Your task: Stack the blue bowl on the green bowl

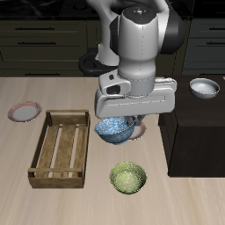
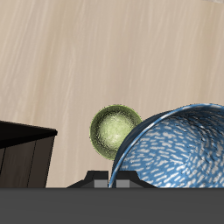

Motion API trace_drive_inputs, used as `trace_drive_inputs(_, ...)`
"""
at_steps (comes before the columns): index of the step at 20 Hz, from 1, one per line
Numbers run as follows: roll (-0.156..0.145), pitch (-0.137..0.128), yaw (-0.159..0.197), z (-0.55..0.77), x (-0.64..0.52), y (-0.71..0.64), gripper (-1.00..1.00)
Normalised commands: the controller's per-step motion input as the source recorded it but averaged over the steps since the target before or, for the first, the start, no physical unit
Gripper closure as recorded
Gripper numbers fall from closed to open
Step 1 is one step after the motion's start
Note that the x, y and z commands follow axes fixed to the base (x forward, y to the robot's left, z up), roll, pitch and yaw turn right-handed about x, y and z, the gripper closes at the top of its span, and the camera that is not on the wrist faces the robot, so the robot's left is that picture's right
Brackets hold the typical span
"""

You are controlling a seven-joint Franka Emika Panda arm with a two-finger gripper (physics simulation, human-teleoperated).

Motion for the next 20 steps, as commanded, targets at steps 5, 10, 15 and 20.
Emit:
trace_drive_inputs(5,0.007,0.022,-0.005,-0.17,0.01,0.08,1.00)
trace_drive_inputs(10,0.006,0.044,-0.002,-0.32,0.04,0.11,1.00)
trace_drive_inputs(15,0.008,0.051,0.006,-0.39,0.07,0.10,1.00)
trace_drive_inputs(20,-0.001,0.015,0.002,-0.21,0.08,0.00,1.00)
